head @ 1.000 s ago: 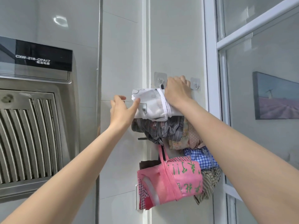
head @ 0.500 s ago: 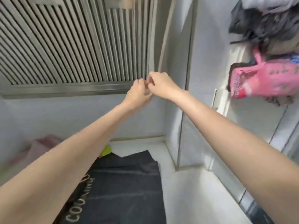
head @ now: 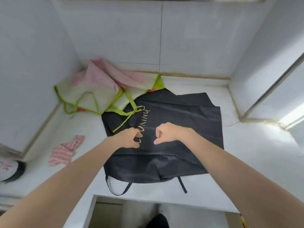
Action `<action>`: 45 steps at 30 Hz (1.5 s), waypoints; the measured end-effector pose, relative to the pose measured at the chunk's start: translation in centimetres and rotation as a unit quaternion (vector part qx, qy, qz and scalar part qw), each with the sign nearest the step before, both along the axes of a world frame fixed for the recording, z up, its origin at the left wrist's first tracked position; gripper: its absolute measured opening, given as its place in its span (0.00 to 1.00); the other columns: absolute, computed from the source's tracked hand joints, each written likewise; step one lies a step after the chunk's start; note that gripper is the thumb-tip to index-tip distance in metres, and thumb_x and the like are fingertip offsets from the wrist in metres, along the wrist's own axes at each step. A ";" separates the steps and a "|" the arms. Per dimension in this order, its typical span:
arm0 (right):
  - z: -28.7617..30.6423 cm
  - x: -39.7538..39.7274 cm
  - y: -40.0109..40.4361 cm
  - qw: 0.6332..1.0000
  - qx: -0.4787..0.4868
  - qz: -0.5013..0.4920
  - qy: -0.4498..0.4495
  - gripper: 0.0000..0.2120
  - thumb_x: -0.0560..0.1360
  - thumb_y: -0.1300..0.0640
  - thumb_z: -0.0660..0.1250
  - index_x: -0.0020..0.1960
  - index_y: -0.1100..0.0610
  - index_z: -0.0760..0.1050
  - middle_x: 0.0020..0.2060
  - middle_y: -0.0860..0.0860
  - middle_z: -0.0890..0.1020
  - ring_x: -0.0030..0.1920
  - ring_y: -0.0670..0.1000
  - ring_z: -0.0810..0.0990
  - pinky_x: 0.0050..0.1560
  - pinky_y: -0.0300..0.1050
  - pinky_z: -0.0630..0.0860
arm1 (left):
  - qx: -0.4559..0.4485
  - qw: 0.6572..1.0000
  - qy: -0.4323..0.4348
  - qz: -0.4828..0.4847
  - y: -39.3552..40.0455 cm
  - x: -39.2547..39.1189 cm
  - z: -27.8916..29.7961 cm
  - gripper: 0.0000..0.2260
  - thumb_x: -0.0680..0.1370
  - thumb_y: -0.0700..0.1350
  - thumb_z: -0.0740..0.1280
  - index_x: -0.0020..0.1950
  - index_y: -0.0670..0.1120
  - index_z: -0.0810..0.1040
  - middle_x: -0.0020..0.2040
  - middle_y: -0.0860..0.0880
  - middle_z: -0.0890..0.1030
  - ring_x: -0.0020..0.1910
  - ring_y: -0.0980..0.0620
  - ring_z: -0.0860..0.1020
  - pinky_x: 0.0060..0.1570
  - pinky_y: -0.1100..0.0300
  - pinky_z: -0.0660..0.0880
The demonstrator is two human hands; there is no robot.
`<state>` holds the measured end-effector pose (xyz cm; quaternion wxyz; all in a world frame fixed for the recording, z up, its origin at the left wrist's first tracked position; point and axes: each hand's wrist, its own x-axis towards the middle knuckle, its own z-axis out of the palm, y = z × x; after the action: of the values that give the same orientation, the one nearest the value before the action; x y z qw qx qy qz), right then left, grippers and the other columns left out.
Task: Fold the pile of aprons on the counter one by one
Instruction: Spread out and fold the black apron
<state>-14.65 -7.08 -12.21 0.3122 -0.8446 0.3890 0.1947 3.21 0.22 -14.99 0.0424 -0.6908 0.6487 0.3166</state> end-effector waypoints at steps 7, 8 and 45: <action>-3.6 3.0 0.9 0.981 -0.093 0.140 0.100 0.05 0.72 0.68 0.62 0.44 0.61 0.74 0.40 0.55 0.74 0.42 0.59 0.75 0.39 0.46 0.70 | 0.109 0.982 -0.119 -0.097 2.2 5.6 -3.4 0.27 0.73 0.39 0.67 0.69 0.54 0.65 0.69 0.51 0.66 0.62 0.46 0.68 0.59 0.54 0.71; -2.8 2.8 -0.4 0.980 -0.131 0.114 0.098 0.07 0.72 0.68 0.61 0.47 0.61 0.75 0.41 0.56 0.74 0.43 0.60 0.76 0.40 0.46 0.70 | 0.111 0.976 -0.151 -0.107 2.4 6.3 -3.4 0.29 0.72 0.40 0.68 0.70 0.56 0.63 0.70 0.50 0.65 0.63 0.45 0.68 0.59 0.54 0.71; 45.4 -8.3 3.4 0.701 -0.581 -0.405 -0.085 0.04 0.74 0.68 0.65 0.47 0.69 0.73 0.31 0.64 0.80 0.57 0.60 0.77 0.47 0.49 0.72 | -0.822 0.513 0.247 0.003 2.0 -7.4 44.5 0.07 0.70 0.39 0.67 0.35 0.49 0.73 0.31 0.59 0.73 0.34 0.61 0.74 0.39 0.67 0.74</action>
<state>-22.98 -3.66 33.24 -0.1598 -0.6322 0.7016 -0.2874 -4.23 2.25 29.46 -0.7074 -0.3126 0.6013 -0.2005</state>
